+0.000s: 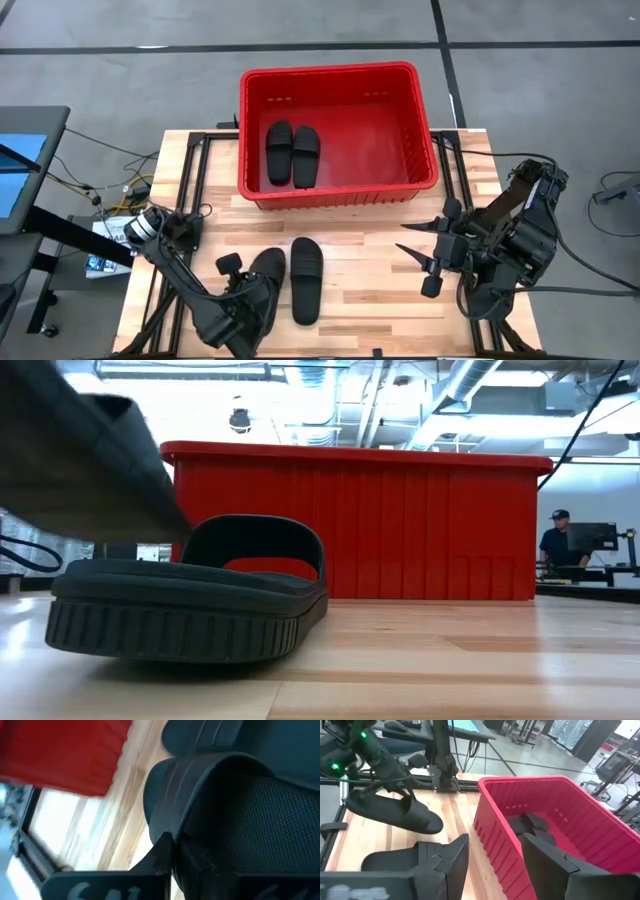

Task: Pick and place slides into bin
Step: Put the black slide into the red organizer bin

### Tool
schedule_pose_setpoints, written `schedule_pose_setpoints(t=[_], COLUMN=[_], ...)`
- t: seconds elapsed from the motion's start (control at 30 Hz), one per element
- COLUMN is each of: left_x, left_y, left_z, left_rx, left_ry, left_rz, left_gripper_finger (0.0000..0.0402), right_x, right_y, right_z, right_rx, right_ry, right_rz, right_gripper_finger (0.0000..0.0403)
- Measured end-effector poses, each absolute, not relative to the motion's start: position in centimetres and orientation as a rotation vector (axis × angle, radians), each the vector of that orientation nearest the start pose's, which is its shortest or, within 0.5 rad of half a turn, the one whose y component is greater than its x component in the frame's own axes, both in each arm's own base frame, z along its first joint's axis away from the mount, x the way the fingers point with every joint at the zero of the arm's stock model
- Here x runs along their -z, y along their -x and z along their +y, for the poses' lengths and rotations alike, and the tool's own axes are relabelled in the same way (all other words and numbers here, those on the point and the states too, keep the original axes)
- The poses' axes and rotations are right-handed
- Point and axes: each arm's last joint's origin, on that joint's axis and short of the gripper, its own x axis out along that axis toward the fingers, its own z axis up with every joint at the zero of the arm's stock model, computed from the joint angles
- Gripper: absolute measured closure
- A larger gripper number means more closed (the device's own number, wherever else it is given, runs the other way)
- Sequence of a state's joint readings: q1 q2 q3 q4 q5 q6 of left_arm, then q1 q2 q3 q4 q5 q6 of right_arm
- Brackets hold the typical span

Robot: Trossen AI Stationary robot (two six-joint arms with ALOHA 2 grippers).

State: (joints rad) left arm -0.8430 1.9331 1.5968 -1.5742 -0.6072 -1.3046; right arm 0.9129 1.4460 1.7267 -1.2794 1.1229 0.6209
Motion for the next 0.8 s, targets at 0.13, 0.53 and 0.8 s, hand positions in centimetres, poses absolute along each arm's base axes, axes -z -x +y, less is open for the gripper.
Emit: schedule_pose_setpoints(t=[0.13, 0.53, 0.8], left_x=[-25.6, -29.0, -30.4], left_y=[-24.1, -26.2, -27.7], left_z=[-24.3, -23.7, -22.4], left_rx=[-0.639, -0.611, -0.645], left_ry=[-0.176, -0.289, -0.423], left_rz=[1.068, 0.856, 0.748], left_gripper_finger=[0.0401, 0.0401, 0.0401], right_x=[-42.4, -42.6, -42.5], right_y=[-17.7, -20.4, -22.0], right_z=[18.0, 16.2, 14.1], right_rx=[0.347, 0.375, 0.462], right_ry=[0.219, 0.025, -0.167], right_rz=[0.420, 0.459, 0.470], right_gripper_finger=[0.0227, 0.0201, 0.0191])
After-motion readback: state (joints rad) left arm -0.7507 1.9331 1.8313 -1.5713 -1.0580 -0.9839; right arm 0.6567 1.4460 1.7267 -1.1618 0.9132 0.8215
